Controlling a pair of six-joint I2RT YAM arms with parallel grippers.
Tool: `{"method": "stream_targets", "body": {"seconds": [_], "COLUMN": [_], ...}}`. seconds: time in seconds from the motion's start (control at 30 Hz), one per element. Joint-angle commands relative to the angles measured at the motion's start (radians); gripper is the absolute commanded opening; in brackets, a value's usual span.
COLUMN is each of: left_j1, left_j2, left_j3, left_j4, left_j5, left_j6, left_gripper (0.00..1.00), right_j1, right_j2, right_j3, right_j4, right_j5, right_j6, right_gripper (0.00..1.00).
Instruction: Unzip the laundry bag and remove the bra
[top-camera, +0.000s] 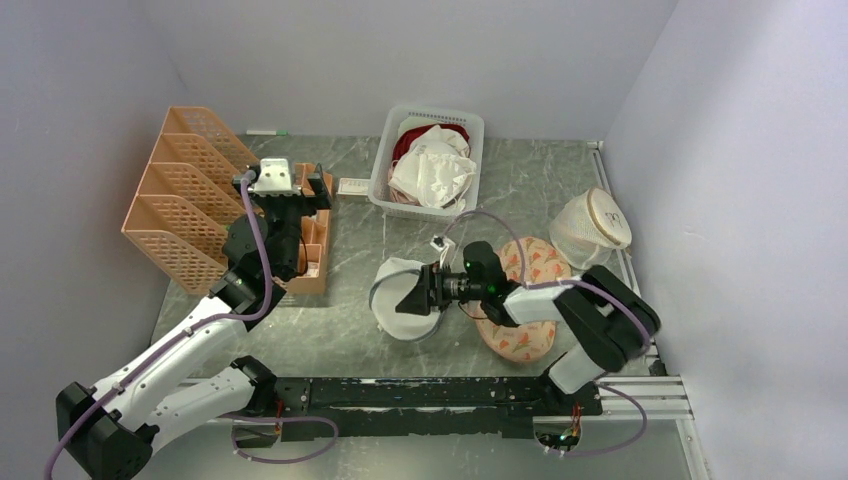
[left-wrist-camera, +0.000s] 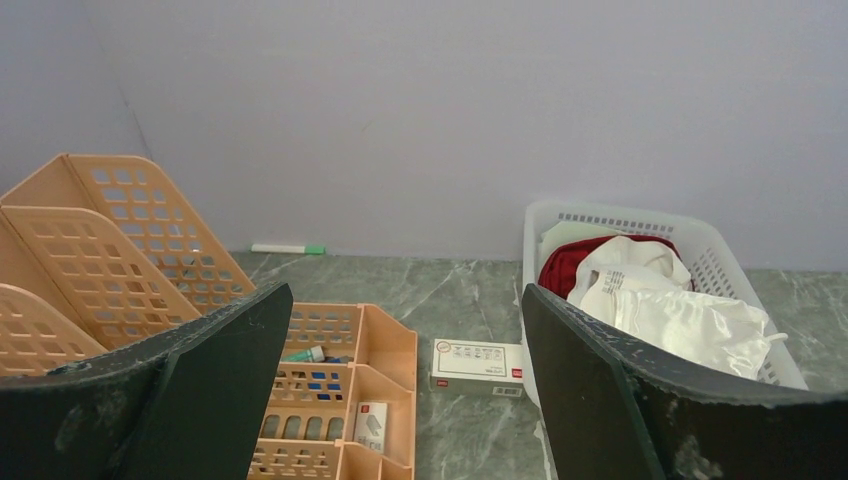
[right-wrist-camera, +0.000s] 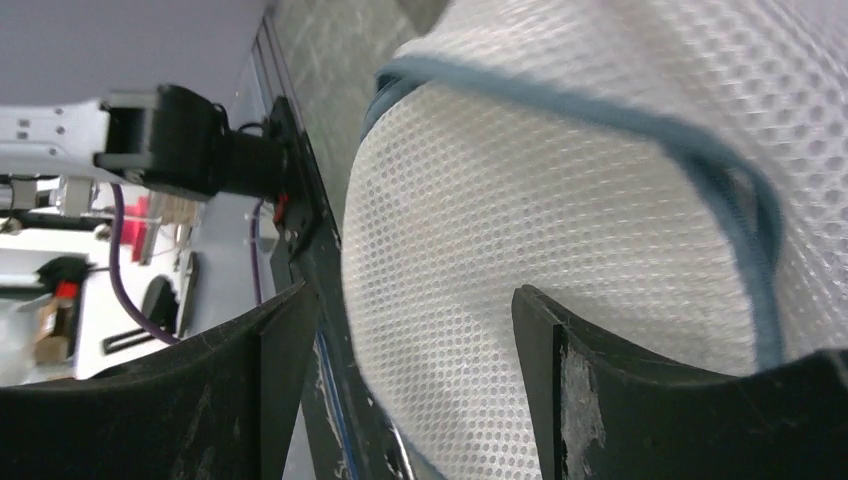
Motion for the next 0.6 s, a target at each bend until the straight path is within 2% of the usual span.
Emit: {"method": "stream_targets", "body": {"seconds": [0.0, 0.13, 0.23, 0.27, 0.47, 0.57], "left_j1": [0.007, 0.007, 0.007, 0.007, 0.007, 0.007], "left_j2": [-0.003, -0.003, -0.004, -0.004, -0.004, -0.005], "left_j3": [0.036, 0.037, 0.036, 0.038, 0.044, 0.046], "left_j4": [0.004, 0.005, 0.005, 0.003, -0.008, -0.008], "left_j5": [0.016, 0.014, 0.019, 0.022, 0.034, 0.032], "left_j6": [-0.013, -0.012, -0.015, -0.016, -0.023, -0.023], "left_gripper": [0.97, 0.98, 0.98, 0.98, 0.98, 0.98], "right_j1": [-0.006, -0.013, -0.014, -0.015, -0.026, -0.057], "right_j2": [0.158, 0.311, 0.313, 0.285, -0.011, -0.133], "right_j3": [-0.026, -0.015, -0.028, -0.023, 0.079, 0.112], "right_j4": [0.295, 0.400, 0.444, 0.390, -0.210, -0.394], "right_j5": [-0.103, -0.089, -0.085, -0.070, 0.127, 0.189], "right_j6": [0.070, 0.107, 0.144, 0.118, -0.176, -0.265], "right_gripper": [0.72, 0.75, 0.83, 0.84, 0.88, 0.88]}}
